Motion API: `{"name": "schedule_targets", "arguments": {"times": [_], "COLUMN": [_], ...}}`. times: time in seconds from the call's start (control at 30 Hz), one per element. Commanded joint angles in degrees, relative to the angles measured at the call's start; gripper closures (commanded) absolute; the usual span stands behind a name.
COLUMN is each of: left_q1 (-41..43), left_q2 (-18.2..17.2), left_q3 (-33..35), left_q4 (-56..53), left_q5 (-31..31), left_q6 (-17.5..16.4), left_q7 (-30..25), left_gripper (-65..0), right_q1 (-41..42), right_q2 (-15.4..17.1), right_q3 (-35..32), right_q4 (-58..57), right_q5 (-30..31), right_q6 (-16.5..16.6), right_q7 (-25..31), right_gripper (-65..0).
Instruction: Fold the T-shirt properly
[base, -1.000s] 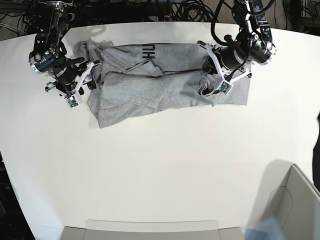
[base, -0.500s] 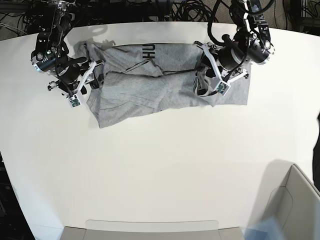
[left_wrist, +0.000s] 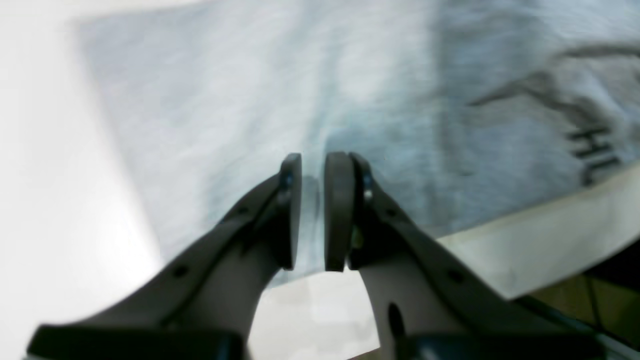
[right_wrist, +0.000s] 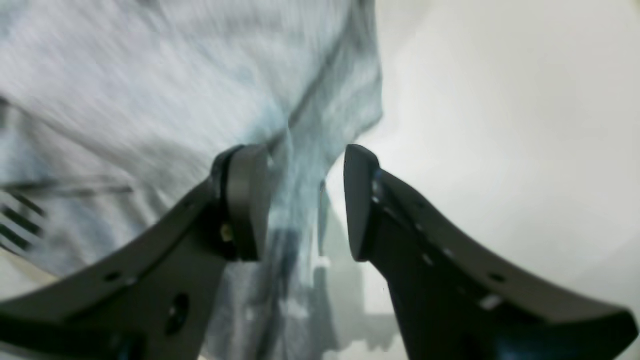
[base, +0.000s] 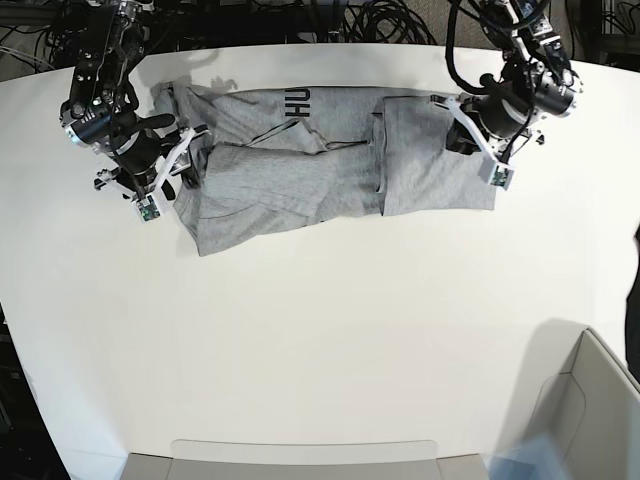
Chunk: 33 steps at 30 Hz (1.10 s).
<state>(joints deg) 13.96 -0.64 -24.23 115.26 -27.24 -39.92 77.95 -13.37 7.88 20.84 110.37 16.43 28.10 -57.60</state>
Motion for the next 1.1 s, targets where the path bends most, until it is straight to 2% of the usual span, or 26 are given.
{"name": "schedule_targets", "arguments": {"times": [0.0,0.07,0.17,0.3,0.4,0.5,0.67,0.8,1.07], "left_q1": [-0.4,-0.4,-0.2,0.1,0.1,0.2,0.2,0.2,0.2], "left_q2": [-0.2,-0.3,-0.5,-1.2,-1.2,-1.2,-1.2,-1.2,-1.1], "left_q3": [-0.8,-1.7,-1.9,-1.6,-1.6,-1.6,-1.6,-1.6,-1.6], "left_q4": [0.8,0.3,-1.2,-3.2,-4.3,-4.8,-4.9,-4.9,-4.9], "left_q5": [-0.8,-0.8,-0.8,-0.8,-0.8,-0.8,-0.8,-0.8,-0.8], "left_q6": [-0.1,-0.1,-0.1,-0.1,-0.1,-0.1,-0.1,-0.1,-0.1], "left_q7": [-0.6,-0.6,-0.6,-0.6,-0.7,-0.7,-0.7,-0.7,-0.7], "left_gripper": [-8.4,-8.4,-8.4,-8.4,-8.4,-8.4,-8.4,-8.4,-8.4], "right_q1": [0.5,0.5,0.3,-0.9,-1.5,-1.4,-0.2,0.4,2.7], "right_q2": [-0.2,-1.2,-1.5,-1.8,-2.2,-1.1,3.7,6.0,6.0], "right_q3": [0.3,0.3,0.3,2.0,6.2,10.0,11.1,10.9,10.9], "right_q4": [2.4,4.7,5.9,4.6,1.3,-5.4,-19.2,-25.3,-34.2], "right_q5": [0.6,2.4,8.9,17.7,24.4,31.4,40.5,42.7,42.6], "right_q6": [1.0,2.0,7.2,7.1,7.4,7.6,11.6,11.9,11.9], "right_q7": [1.1,1.1,0.7,0.7,0.7,0.7,0.9,1.0,0.7], "right_gripper": [-25.4,-25.4,-25.5,-25.7,-25.8,-27.5,-29.9,-29.9,-29.8]}}
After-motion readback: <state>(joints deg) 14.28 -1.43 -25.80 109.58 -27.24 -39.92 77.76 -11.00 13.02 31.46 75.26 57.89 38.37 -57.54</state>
